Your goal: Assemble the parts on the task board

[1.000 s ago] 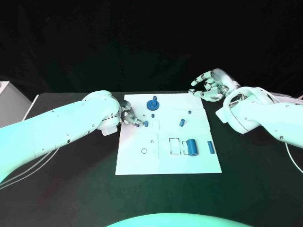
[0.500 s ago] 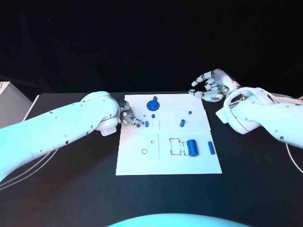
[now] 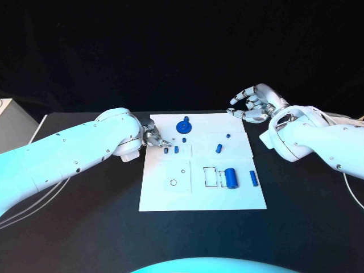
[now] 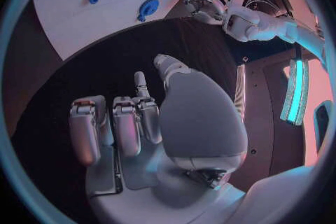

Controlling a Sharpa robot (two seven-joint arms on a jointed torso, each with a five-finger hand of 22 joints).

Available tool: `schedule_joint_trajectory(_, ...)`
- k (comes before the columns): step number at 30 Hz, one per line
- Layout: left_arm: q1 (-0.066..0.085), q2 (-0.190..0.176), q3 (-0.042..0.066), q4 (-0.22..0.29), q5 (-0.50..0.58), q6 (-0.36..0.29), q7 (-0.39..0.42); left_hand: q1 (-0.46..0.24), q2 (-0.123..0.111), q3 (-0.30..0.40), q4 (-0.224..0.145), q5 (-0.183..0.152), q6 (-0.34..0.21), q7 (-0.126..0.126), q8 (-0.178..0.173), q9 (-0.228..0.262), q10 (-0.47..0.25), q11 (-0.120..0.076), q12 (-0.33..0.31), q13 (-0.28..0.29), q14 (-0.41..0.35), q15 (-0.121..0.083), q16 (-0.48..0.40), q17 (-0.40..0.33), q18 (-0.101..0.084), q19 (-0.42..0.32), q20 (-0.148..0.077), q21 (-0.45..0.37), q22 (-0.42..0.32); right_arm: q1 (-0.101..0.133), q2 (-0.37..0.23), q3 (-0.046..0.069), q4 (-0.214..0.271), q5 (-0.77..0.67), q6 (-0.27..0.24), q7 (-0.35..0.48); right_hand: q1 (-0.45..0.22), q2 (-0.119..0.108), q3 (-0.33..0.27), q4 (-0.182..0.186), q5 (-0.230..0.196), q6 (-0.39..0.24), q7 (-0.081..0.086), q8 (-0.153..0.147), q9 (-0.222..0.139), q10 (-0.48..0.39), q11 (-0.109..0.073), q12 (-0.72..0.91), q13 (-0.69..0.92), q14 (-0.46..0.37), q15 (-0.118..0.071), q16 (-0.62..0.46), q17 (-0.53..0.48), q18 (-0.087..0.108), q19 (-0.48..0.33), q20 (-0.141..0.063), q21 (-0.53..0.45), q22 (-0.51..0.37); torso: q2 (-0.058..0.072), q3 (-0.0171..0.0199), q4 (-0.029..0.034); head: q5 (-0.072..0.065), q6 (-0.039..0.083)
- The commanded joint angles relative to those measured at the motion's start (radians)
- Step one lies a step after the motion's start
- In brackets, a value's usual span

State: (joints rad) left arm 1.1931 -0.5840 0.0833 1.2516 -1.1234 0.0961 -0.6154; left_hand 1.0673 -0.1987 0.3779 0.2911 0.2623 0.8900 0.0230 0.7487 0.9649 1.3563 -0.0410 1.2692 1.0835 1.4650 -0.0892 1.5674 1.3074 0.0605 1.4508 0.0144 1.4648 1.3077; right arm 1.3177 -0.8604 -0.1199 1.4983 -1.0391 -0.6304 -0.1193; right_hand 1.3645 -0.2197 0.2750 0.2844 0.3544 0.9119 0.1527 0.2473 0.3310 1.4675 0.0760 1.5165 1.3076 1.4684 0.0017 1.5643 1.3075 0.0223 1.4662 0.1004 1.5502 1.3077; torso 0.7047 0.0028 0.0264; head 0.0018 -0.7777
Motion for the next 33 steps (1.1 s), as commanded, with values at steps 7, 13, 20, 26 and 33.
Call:
schedule_joint_trajectory(7,0.000,-0.012,0.007,0.010,0.072,-0.030,0.035,0.007,-0.003,-0.015,0.002,-0.001,-0.001,0.002,-0.007,0.000,-0.006,-0.001,-0.002,-0.007,0.106,-0.005,0.003,0.263,-0.009,0.001,-0.003,-0.009,0.051,-0.001,-0.001,0.000,0.001,-0.012,0.005,0.008,-0.009,-0.003,0.006,0.002,0.003,-0.007,0.002,0.006,0.002,0.050,-0.004,-0.001,0.220,0.101,-0.005,0.004,0.258,-0.015,0.094,-0.004,-0.006,0.239,0.001,0.0011,-0.0012,0.000,0.000)
schedule_joint_trajectory(13,-0.008,-0.041,0.015,0.026,0.144,-0.023,0.081,0.139,0.012,0.041,-0.004,0.004,-0.043,0.020,-0.054,-0.026,-0.045,0.014,-0.029,-0.046,0.106,0.007,0.003,0.263,0.000,-0.026,0.005,-0.035,0.010,-0.001,-0.004,0.000,0.002,-0.012,0.005,0.007,-0.010,-0.002,0.007,0.002,0.004,-0.007,0.002,0.006,0.002,0.050,-0.004,-0.001,0.220,0.101,-0.006,0.004,0.259,-0.015,0.094,-0.004,-0.005,0.240,0.000,0.0008,0.0003,-0.003,0.000)
schedule_joint_trajectory(20,-0.034,-0.079,0.040,0.057,0.188,0.002,0.120,0.223,0.005,0.102,-0.007,0.005,-0.040,0.024,-0.067,-0.043,-0.063,0.018,-0.035,-0.060,0.106,0.013,0.003,0.263,0.003,-0.035,0.013,-0.043,-0.001,-0.001,-0.009,0.000,0.003,-0.012,0.005,0.006,-0.010,-0.002,0.007,0.001,0.005,-0.007,0.002,0.006,0.003,0.050,-0.004,0.000,0.221,0.101,-0.006,0.004,0.259,-0.015,0.094,-0.004,-0.005,0.240,0.000,-0.0006,0.0022,-0.004,-0.003)
schedule_joint_trajectory(26,-0.044,-0.086,0.046,0.063,0.196,0.014,0.127,0.255,0.004,0.134,-0.010,0.004,-0.040,0.024,-0.071,-0.048,-0.068,0.019,-0.038,-0.066,0.106,0.013,0.003,0.263,0.003,-0.035,0.014,-0.044,0.000,-0.001,-0.008,0.000,0.002,-0.013,0.006,0.005,-0.009,-0.002,0.008,0.001,0.005,-0.007,0.002,0.007,0.003,0.050,-0.004,0.000,0.221,0.101,-0.006,0.005,0.259,-0.015,0.094,-0.004,-0.005,0.240,0.000,-0.0002,0.0001,0.001,-0.002)
schedule_joint_trajectory(33,-0.050,-0.085,0.048,0.060,0.199,0.005,0.131,0.246,0.005,0.138,0.000,-0.002,-0.038,0.028,-0.071,-0.049,-0.067,0.022,-0.037,-0.065,0.106,0.015,0.003,0.263,0.003,-0.035,0.015,-0.043,0.001,-0.002,-0.007,0.000,0.001,-0.014,0.007,0.004,-0.009,-0.002,0.008,0.001,0.005,-0.007,0.002,0.007,0.003,0.050,-0.004,0.000,0.221,0.101,-0.006,0.005,0.259,-0.015,0.094,-0.004,-0.005,0.240,0.001,0.0004,0.0000,0.001,-0.003)
